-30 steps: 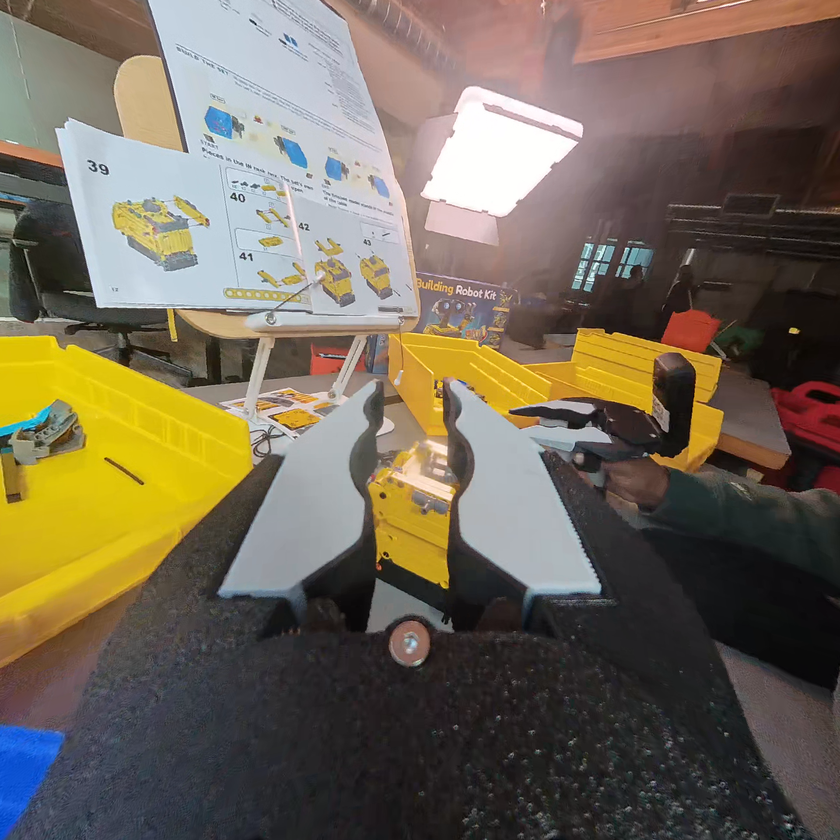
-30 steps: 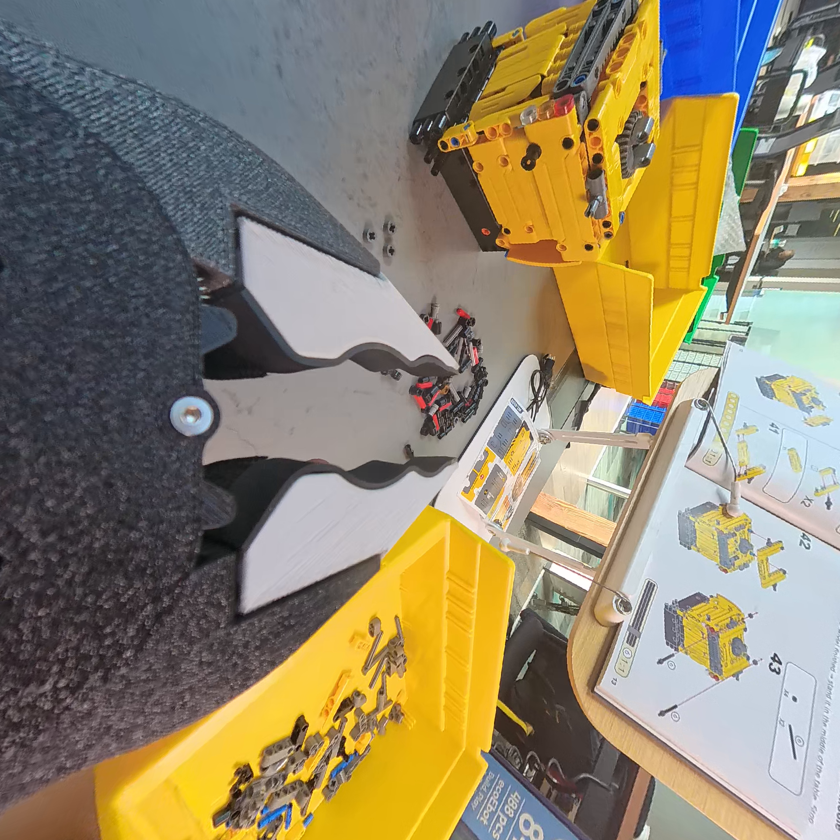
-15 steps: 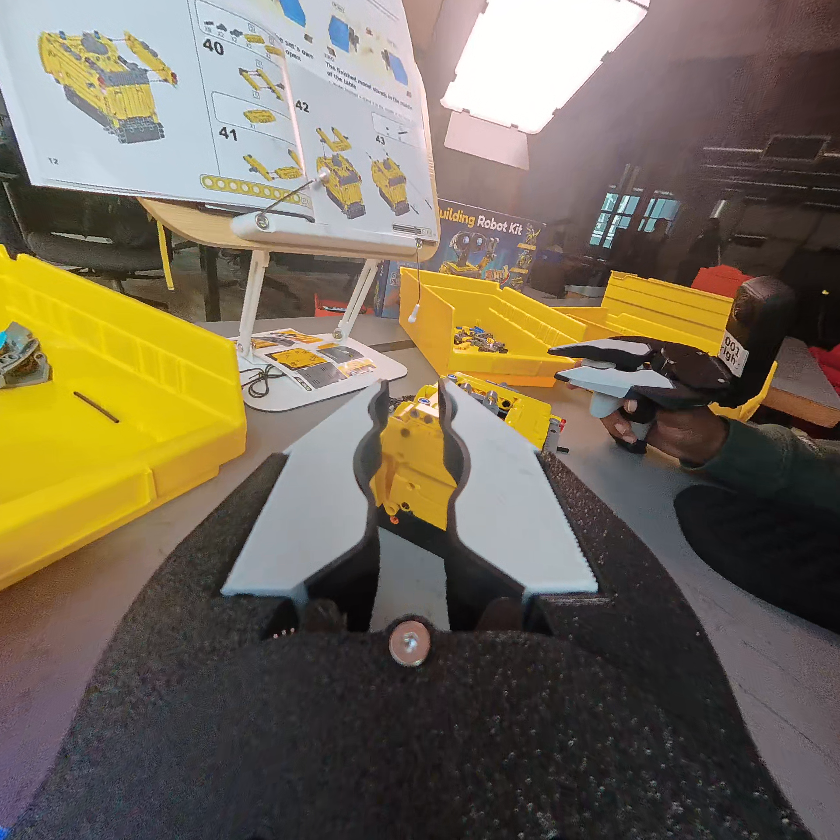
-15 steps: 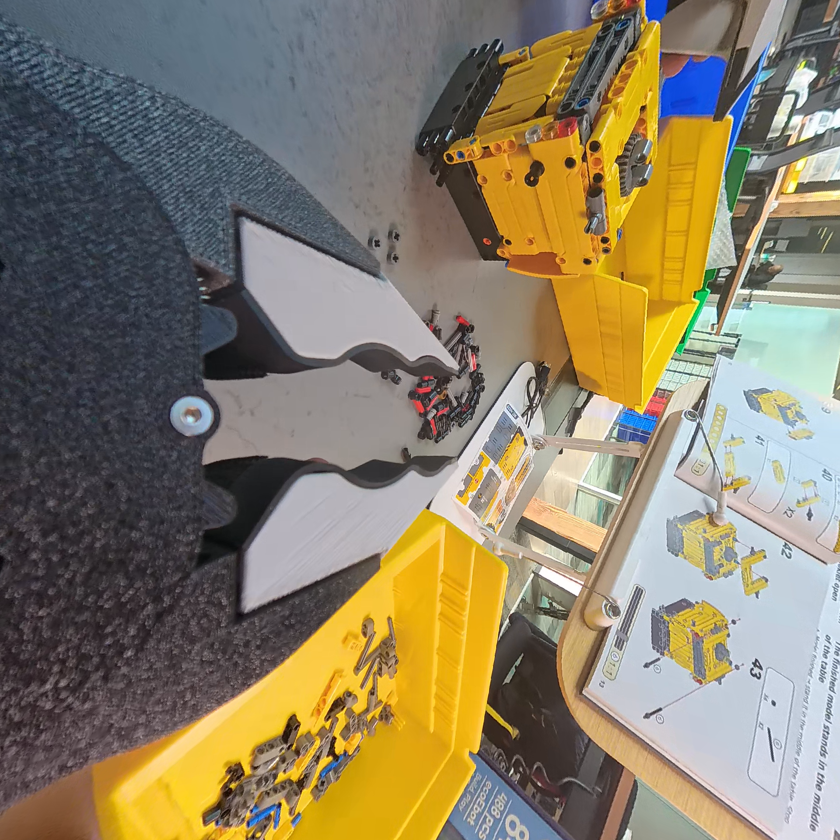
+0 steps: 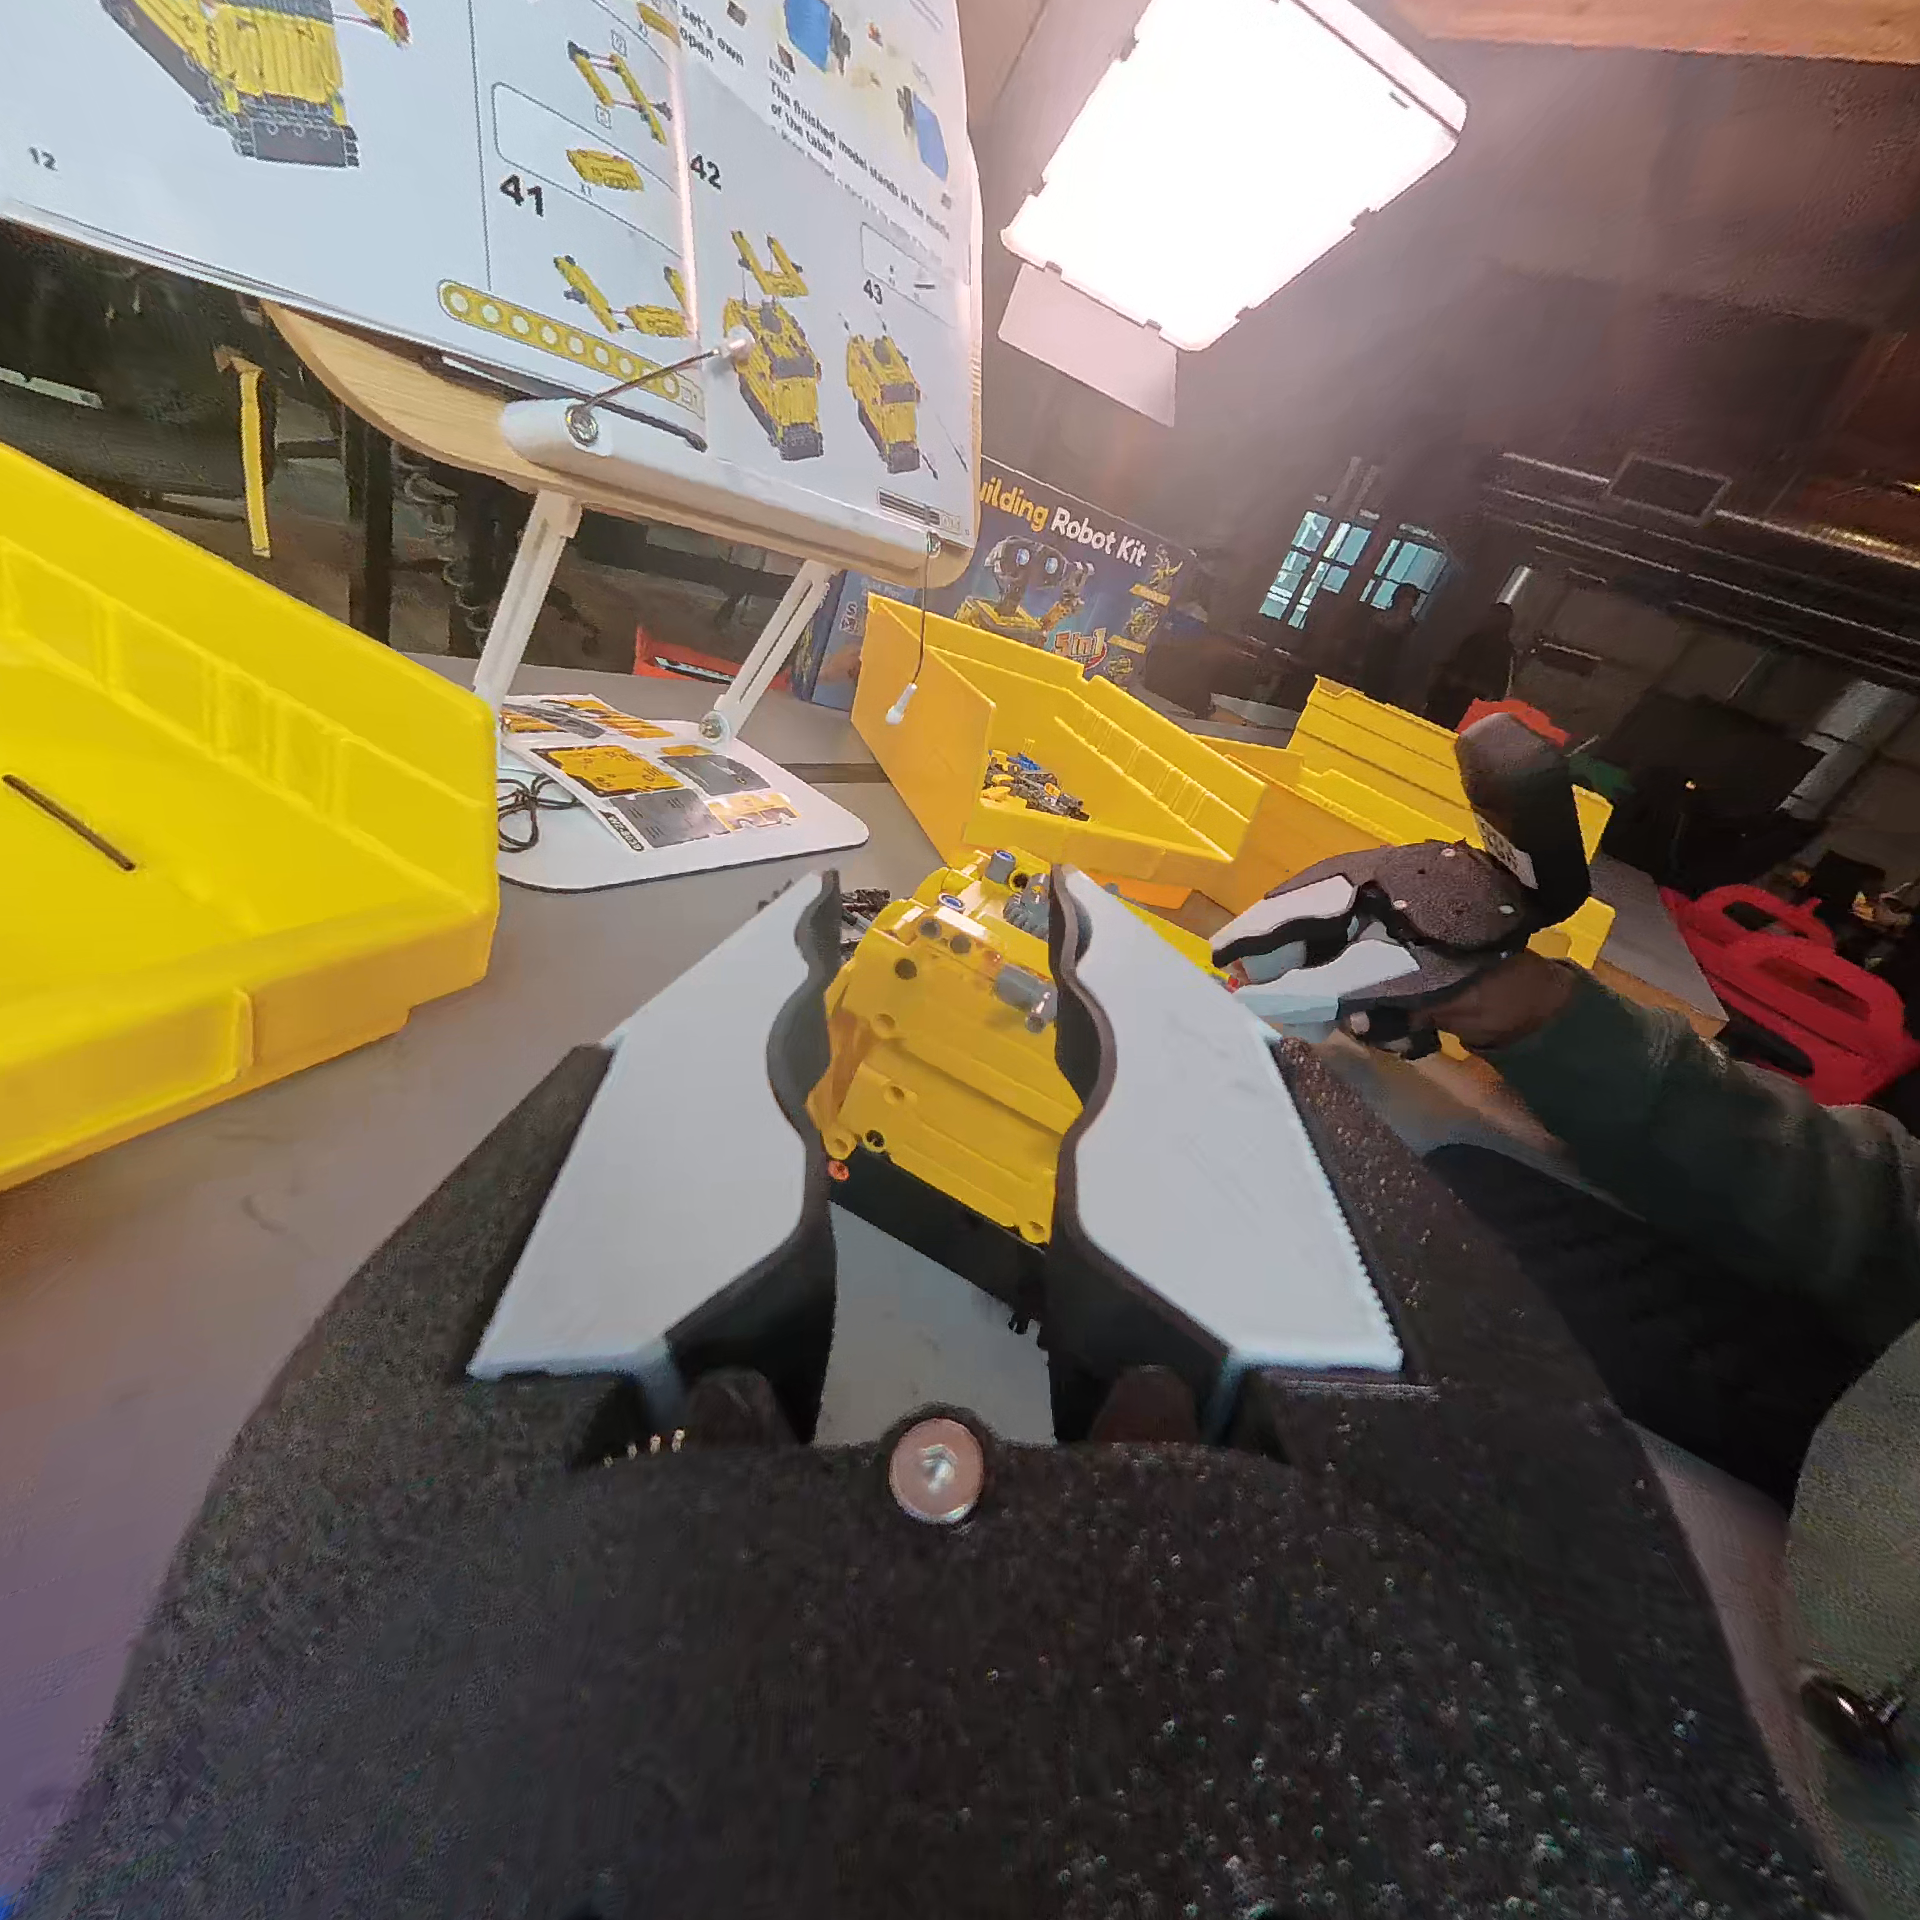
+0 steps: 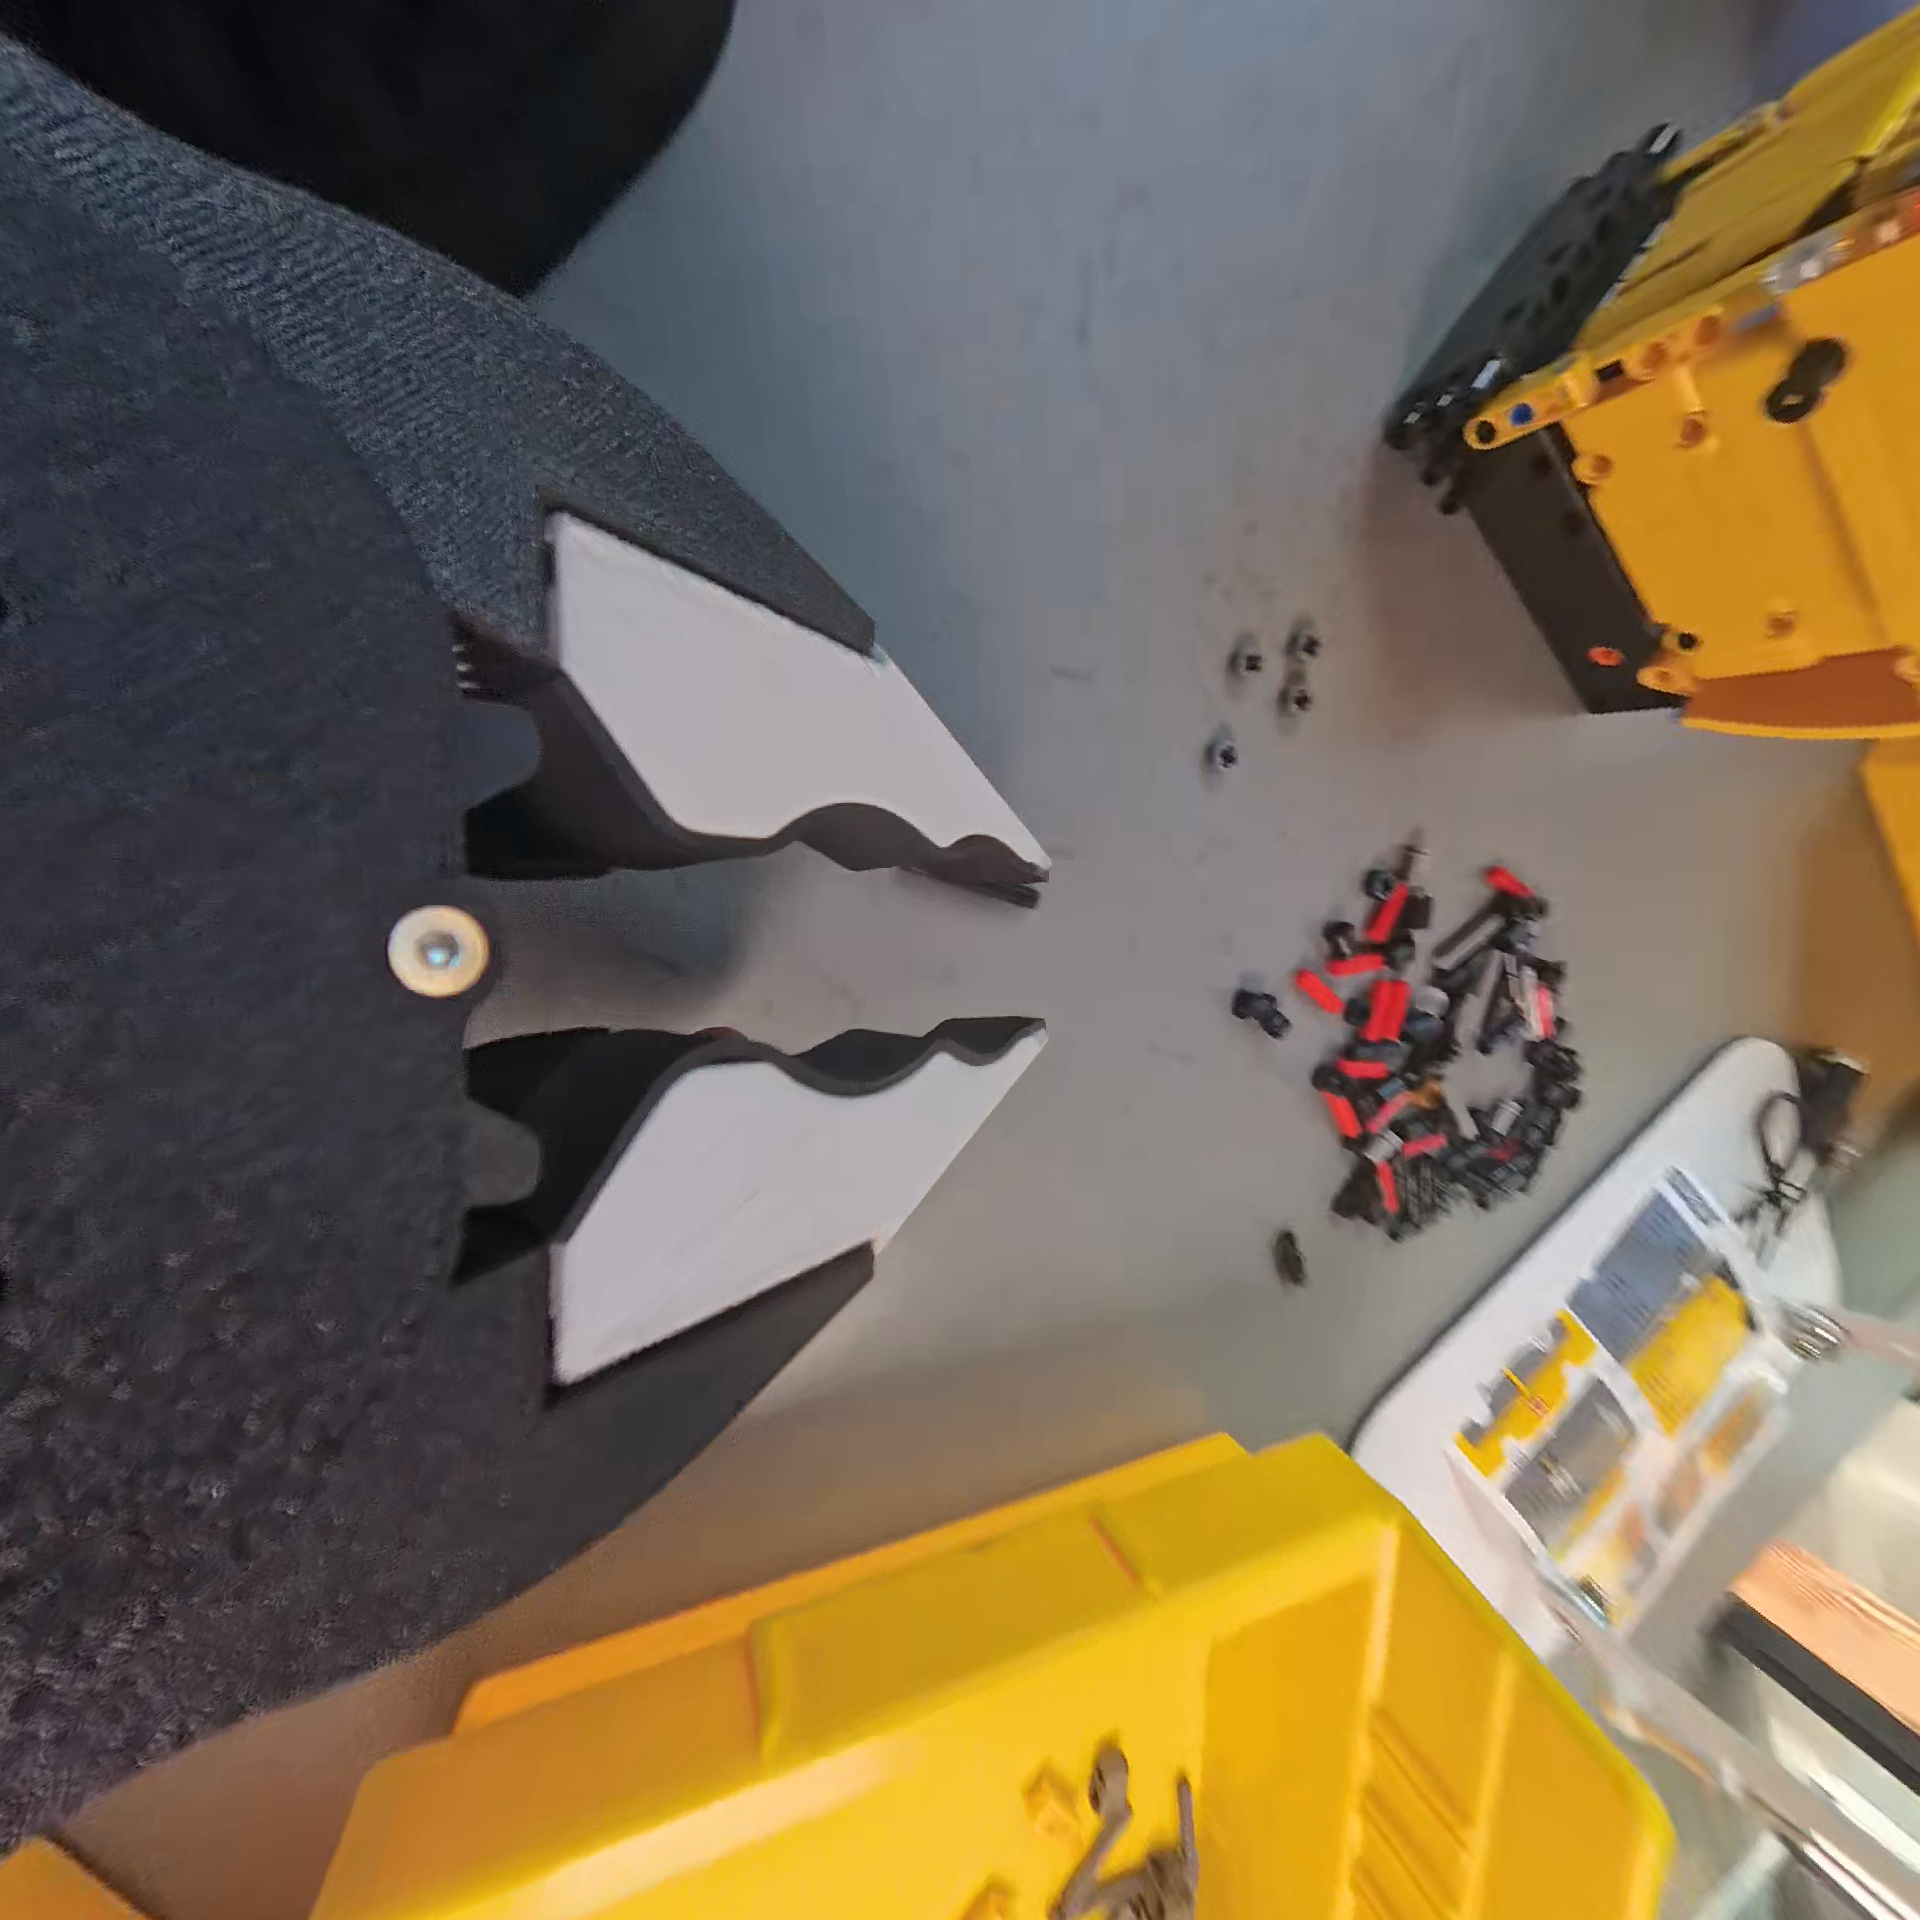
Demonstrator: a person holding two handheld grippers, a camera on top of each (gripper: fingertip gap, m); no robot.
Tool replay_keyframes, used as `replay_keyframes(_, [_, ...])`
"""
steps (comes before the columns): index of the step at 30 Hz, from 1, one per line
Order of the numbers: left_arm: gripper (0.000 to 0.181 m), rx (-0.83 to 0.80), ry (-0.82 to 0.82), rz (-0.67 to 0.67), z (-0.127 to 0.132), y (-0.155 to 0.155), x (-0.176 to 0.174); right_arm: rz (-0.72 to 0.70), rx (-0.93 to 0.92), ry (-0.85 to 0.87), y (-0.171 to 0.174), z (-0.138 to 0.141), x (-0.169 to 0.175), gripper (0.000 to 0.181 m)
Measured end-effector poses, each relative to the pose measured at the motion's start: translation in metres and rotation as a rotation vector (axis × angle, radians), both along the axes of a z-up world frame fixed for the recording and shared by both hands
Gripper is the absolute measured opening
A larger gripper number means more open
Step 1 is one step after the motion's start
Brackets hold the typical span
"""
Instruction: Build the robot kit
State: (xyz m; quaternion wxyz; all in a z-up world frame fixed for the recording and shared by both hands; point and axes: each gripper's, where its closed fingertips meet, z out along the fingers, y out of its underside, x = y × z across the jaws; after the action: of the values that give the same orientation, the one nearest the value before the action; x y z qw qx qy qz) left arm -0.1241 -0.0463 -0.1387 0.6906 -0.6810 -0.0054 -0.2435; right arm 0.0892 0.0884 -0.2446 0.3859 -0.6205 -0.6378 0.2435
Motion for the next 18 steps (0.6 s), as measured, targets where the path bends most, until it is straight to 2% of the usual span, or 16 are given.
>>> replay_keyframes(2, [0.040, -0.009, -0.024, -0.013, -0.002, 0.001, 0.001, 0.008, -0.059, -0.129, -0.006, -0.020, 0.011, 0.028])
replay_keyframes(9, [0.048, -0.012, -0.032, -0.030, -0.001, 0.000, 0.003, -0.007, -0.128, -0.171, -0.013, -0.021, 0.015, 0.020])
replay_keyframes(13, [0.054, -0.016, -0.021, -0.057, 0.000, -0.001, 0.008, 0.003, -0.141, -0.184, -0.017, -0.021, 0.014, 0.011])
replay_keyframes(18, [0.055, -0.015, 0.013, -0.076, 0.002, -0.004, 0.014, 0.006, -0.140, -0.190, -0.019, -0.022, 0.013, 0.003])
